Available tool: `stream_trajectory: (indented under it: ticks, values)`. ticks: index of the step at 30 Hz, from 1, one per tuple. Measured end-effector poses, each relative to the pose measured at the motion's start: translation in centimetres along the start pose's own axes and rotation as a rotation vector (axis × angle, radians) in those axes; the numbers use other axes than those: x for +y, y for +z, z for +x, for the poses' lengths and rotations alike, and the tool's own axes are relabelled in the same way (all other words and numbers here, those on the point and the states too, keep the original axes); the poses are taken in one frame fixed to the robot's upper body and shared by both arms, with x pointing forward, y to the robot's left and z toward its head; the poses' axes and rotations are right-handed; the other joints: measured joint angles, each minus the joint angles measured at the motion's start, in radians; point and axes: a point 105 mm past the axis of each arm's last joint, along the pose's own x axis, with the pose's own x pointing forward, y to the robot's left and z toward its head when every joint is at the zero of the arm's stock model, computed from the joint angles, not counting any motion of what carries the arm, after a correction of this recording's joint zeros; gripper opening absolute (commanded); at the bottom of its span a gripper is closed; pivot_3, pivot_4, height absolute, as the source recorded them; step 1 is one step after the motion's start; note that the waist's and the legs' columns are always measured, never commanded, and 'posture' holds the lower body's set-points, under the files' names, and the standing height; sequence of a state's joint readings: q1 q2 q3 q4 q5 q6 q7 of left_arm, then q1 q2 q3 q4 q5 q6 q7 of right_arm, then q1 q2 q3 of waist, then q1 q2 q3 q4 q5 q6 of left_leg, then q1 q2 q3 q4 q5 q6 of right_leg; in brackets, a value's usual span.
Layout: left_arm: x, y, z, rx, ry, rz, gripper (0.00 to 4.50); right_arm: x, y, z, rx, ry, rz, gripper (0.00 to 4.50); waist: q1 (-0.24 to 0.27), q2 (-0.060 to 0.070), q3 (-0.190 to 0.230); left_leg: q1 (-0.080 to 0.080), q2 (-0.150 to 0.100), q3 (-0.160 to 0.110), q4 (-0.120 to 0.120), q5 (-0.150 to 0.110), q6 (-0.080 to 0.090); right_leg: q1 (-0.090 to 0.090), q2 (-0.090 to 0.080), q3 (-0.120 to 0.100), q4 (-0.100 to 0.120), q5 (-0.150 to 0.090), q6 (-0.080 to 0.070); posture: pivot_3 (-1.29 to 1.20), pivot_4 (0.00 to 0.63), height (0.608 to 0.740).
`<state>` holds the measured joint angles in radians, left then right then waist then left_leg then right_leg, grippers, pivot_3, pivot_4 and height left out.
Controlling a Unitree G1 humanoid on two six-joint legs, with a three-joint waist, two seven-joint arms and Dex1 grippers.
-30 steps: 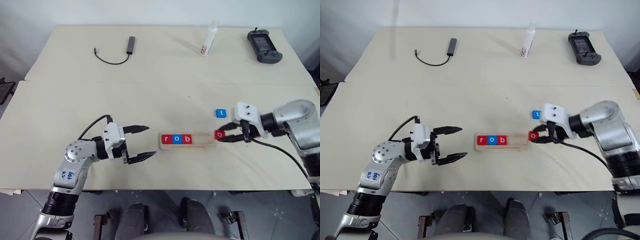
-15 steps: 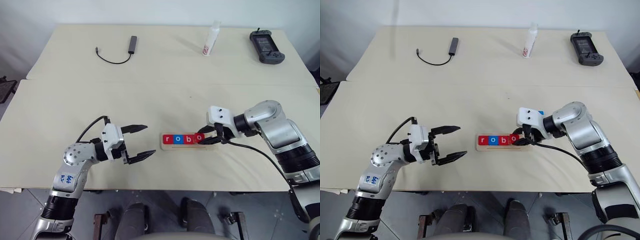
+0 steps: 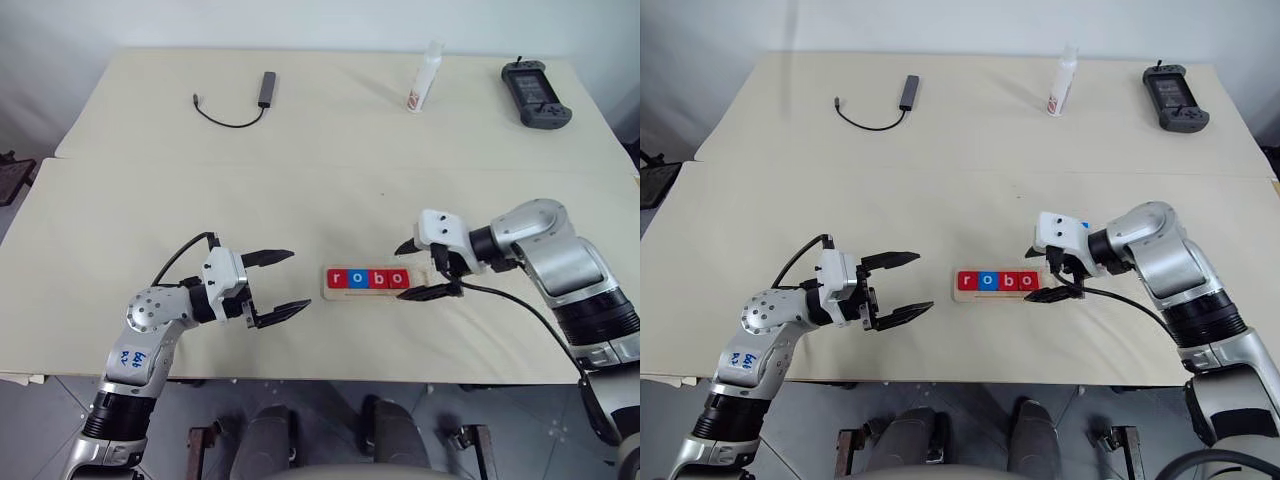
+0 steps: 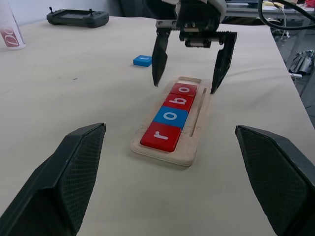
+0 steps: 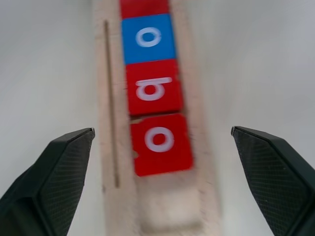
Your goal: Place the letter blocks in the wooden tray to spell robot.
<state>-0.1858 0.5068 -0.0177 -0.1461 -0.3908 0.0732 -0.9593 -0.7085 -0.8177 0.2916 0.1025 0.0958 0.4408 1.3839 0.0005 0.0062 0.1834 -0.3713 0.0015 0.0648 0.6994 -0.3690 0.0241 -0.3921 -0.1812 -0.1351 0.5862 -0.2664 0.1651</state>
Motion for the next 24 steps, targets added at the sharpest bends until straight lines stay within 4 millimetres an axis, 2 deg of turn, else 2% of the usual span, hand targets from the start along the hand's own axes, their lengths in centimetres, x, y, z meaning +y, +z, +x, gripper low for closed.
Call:
stream_trajectory:
  ticks: [4,8,10,14,19,24]
  values:
    - [0.0,0.0,0.0,-0.001,0.0,0.002,4.5,0.0,-0.6,-1.7,-0.034,-0.067,0.023,4.46,0.002,0.0,0.0,0.0,0.0,0.0,0.0,0.0,0.0,0.0,0.0,0.0,0.0,0.0,0.0,0.0,0.15,0.74]
    - [0.1,0.0,-0.1,0.0,0.007,0.006,4.5,0.1,-3.2,-3.4,-0.094,-0.239,0.127,4.46,0.006,0.0,0.0,0.0,0.0,0.0,0.0,0.0,0.0,0.0,0.0,0.0,0.0,0.0,0.0,0.0,0.15,0.74]
    - [0.2,0.0,-0.3,0.003,0.011,0.009,4.5,0.2,-5.2,-5.3,-0.138,-0.383,0.228,4.46,0.012,0.0,0.0,0.0,0.0,0.0,0.0,0.0,0.0,0.0,0.0,0.0,0.0,0.0,0.0,0.0,0.15,0.74]
    - [0.5,-0.1,-0.9,0.011,0.022,0.003,4.5,1.9,-7.1,-7.8,-0.257,-0.606,0.326,4.46,0.024,0.0,0.0,0.001,0.001,0.001,-0.001,0.0,0.0,0.001,0.001,0.0,0.0,0.0,0.0,0.0,0.15,0.74]
    - [2.1,-0.1,-1.0,0.001,0.066,-0.023,4.5,5.1,-10.6,-8.5,-0.365,-0.83,0.45,4.46,0.025,0.0,-0.001,0.002,-0.001,0.003,0.0,0.0,0.0,0.001,0.0,0.003,0.001,0.0,0.0,0.0,0.15,0.74]
    - [2.6,0.4,-0.7,-0.008,0.048,-0.009,4.5,5.0,-11.3,-9.8,-0.368,-0.963,0.417,4.46,0.006,0.001,-0.001,0.004,0.002,0.004,-0.001,0.0,-0.001,0.0,0.002,0.004,0.002,0.0,0.0,0.0,0.15,0.74]
